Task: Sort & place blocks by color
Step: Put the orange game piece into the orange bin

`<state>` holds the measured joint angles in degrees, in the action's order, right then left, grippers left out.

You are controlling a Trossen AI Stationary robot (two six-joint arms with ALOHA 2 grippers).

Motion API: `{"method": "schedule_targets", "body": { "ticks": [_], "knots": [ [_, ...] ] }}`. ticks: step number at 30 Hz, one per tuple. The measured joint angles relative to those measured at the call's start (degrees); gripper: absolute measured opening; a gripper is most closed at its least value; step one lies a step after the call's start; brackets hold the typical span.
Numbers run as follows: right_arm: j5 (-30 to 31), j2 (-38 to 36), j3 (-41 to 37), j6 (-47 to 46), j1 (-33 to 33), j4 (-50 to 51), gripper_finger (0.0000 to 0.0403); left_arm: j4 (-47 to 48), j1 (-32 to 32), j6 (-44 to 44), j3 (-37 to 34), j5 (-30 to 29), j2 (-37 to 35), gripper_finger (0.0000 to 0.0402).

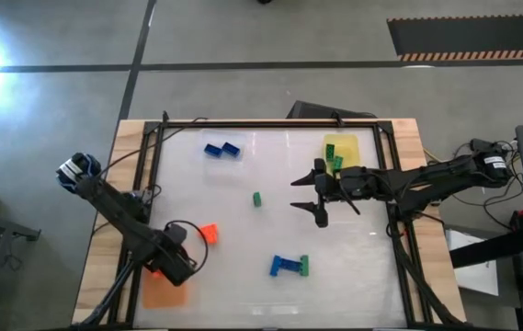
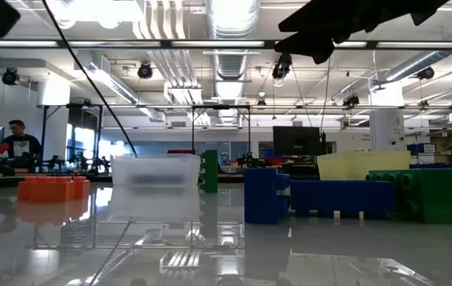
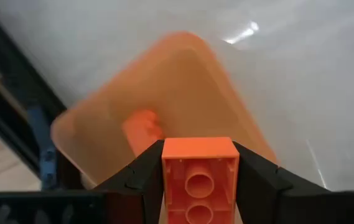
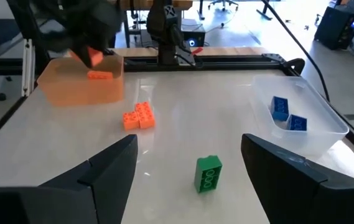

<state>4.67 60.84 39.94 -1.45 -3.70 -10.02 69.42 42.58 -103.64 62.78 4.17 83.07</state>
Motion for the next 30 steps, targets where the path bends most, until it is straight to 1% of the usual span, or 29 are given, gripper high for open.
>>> {"method": "schedule_targets", "body": {
  "ticks": [4,9,19,30],
  "knots": [
    [0.0,0.0,0.0,-0.7,0.0,0.0,0.0274,-0.9,0.0,-2.6,-3.5,0.0,0.0,0.0137],
    [0.0,0.0,0.0,-1.5,0.0,0.1,0.0272,-5.9,0.0,-3.9,-6.2,-0.1,0.0,0.0137],
    [0.0,0.0,0.0,-0.9,0.0,-0.3,0.0273,-7.4,-0.1,-3.9,-8.9,-1.2,0.2,0.0137],
    [0.0,0.0,0.0,-0.5,0.0,-0.1,0.0276,-7.8,-0.1,-3.9,-8.9,-1.2,0.2,0.0137]
  ]
}}
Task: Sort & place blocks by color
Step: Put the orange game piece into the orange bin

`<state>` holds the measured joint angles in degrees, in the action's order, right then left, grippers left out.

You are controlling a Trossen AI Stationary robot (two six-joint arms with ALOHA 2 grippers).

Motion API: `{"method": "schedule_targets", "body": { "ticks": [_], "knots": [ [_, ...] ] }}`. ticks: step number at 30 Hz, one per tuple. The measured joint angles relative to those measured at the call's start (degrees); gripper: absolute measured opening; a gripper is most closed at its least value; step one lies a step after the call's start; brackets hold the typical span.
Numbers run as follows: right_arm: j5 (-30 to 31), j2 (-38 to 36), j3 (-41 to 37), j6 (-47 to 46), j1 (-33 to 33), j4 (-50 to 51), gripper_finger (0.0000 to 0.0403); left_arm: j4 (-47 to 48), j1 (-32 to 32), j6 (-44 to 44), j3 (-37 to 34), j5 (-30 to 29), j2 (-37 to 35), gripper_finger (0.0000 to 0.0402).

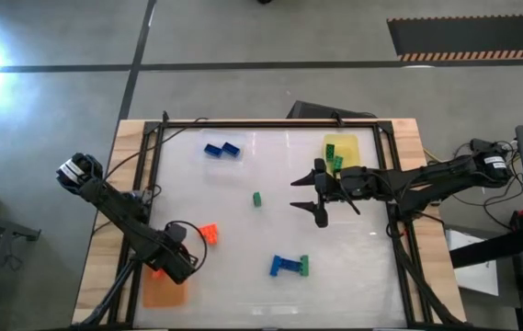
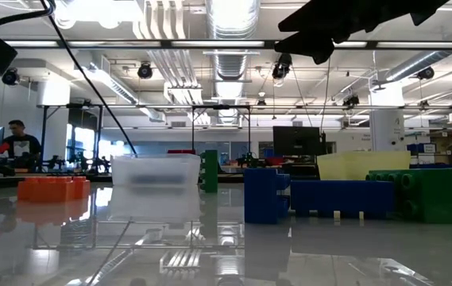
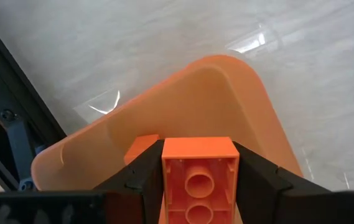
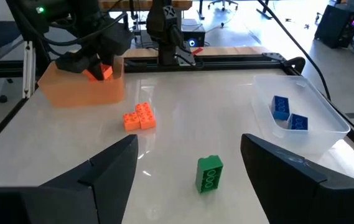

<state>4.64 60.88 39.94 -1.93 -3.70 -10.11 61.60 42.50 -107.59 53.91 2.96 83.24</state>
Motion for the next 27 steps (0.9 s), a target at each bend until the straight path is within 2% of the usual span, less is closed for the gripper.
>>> {"method": "schedule_targets", "body": {
  "ticks": [27],
  "knots": [
    [0.0,0.0,0.0,0.0,0.0,0.0,0.0277,-0.6,0.0,0.0,0.0,0.1,0.0,0.0137]
  ]
}}
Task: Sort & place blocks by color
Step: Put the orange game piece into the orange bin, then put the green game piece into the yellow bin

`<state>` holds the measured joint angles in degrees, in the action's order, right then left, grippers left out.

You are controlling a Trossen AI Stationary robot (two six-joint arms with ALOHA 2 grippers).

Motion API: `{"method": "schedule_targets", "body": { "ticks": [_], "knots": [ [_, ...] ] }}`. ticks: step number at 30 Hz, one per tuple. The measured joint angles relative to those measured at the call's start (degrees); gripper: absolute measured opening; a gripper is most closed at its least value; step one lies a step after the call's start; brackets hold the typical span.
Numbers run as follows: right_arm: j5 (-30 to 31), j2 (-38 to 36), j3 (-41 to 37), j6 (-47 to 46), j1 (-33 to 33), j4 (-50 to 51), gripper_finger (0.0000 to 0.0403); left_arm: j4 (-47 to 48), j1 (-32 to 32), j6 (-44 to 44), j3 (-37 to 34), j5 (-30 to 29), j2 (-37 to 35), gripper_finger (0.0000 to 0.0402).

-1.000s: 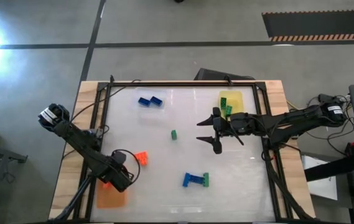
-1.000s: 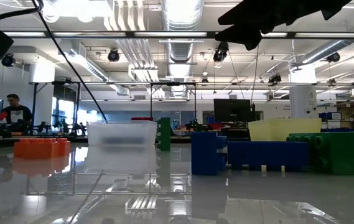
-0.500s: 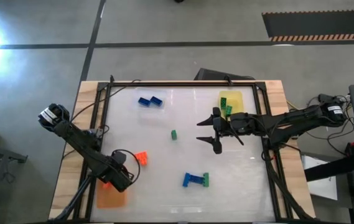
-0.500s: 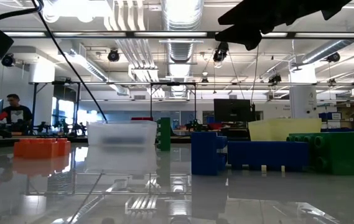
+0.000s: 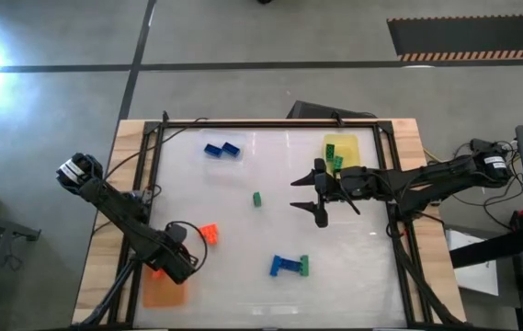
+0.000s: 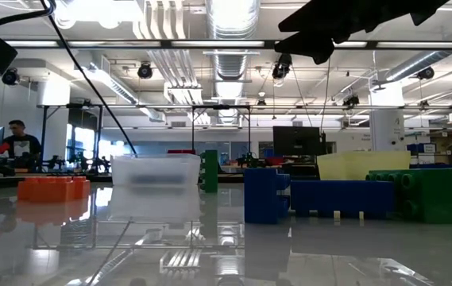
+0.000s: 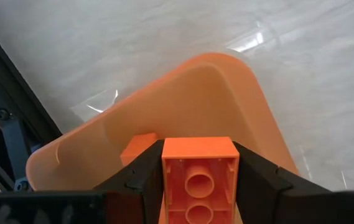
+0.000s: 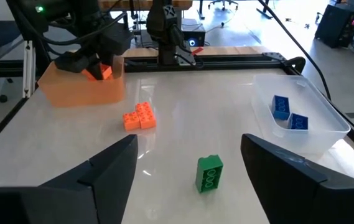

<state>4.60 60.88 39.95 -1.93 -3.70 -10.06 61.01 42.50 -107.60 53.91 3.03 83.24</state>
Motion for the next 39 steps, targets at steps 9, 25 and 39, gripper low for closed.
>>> {"method": "schedule_targets", "body": {
  "ticks": [9,25,39],
  "knots": [
    [0.0,0.0,0.0,0.0,0.0,0.1,0.0278,-0.7,0.0,0.0,0.0,0.0,0.0,0.0155],
    [0.0,0.0,0.0,-0.5,0.0,0.4,0.0274,-0.5,0.0,0.4,1.6,1.2,-1.8,0.0204],
    [0.0,0.0,0.0,-1.7,0.0,0.5,0.0274,-0.7,-1.5,5.7,10.6,-4.5,-2.1,0.0204]
  ]
}}
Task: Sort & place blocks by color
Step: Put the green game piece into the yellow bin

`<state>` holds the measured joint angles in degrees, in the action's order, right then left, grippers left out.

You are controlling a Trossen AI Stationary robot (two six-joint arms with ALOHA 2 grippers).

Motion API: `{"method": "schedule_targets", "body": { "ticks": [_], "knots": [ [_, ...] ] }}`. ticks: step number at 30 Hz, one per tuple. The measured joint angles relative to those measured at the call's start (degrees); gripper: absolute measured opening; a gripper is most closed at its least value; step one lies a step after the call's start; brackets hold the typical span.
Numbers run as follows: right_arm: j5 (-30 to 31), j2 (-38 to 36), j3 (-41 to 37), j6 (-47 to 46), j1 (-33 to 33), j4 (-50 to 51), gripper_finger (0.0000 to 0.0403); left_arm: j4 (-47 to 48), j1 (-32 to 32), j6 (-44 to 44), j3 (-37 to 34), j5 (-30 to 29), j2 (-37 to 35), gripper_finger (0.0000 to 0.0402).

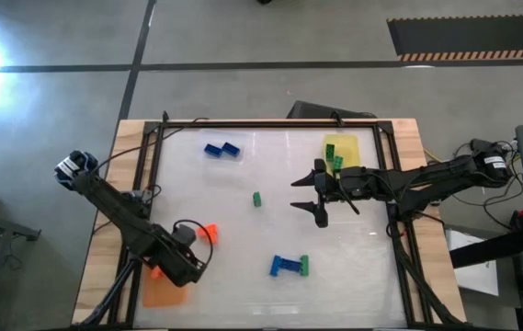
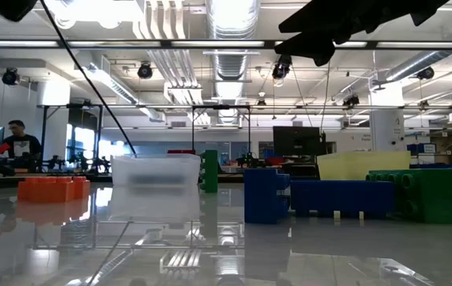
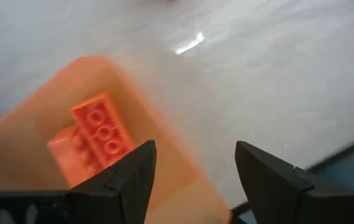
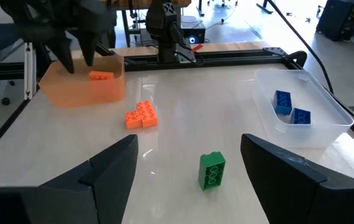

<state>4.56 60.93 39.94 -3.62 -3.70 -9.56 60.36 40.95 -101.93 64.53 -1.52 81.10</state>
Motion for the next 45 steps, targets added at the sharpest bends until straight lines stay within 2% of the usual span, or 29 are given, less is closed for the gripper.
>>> {"method": "schedule_targets", "body": {
  "ticks": [5,9,13,19,22,25,30,32,36,40,45],
  "knots": [
    [0.0,0.0,0.0,-0.4,0.0,0.0,0.0274,-2.1,-2.0,9.4,4.0,-8.4,0.0,0.0204],
    [0.0,0.0,0.0,-0.5,0.0,0.1,0.0274,-2.4,-5.8,18.7,5.2,-12.2,0.0,0.0203],
    [0.0,0.0,0.0,-0.4,0.0,0.6,0.0274,-5.2,-10.4,30.5,4.1,-12.5,0.1,0.0203],
    [0.0,0.0,0.0,-0.9,0.0,1.5,0.0274,-6.3,-18.8,40.0,0.5,-9.8,1.4,0.0203],
    [0.0,0.0,0.0,-1.1,0.0,1.6,0.0274,-8.3,-22.4,48.3,-1.0,-9.6,2.3,0.0203],
    [0.0,0.1,0.0,-2.1,0.0,1.7,0.0274,-15.9,-25.4,61.3,-2.6,-9.5,3.0,0.0203],
    [0.0,1.1,0.0,-2.4,0.0,2.4,0.0274,-39.5,-27.5,88.0,-7.0,-9.7,4.5,0.0203],
    [0.0,1.9,0.0,-2.4,0.0,2.4,0.0274,-46.2,-27.9,94.2,-8.8,-11.2,5.6,0.0203],
    [0.0,3.1,0.0,-2.4,0.0,2.9,0.0274,-56.1,-28.8,97.8,-13.6,-15.4,6.6,0.0203],
    [0.0,4.1,0.0,-2.3,0.0,2.2,0.0274,-64.8,-30.1,96.6,-19.1,-20.8,6.7,0.0203],
    [0.0,4.6,0.0,-1.9,0.0,2.0,0.0274,-71.0,-32.4,93.2,-24.2,-21.5,6.5,0.0203]
  ]
}}
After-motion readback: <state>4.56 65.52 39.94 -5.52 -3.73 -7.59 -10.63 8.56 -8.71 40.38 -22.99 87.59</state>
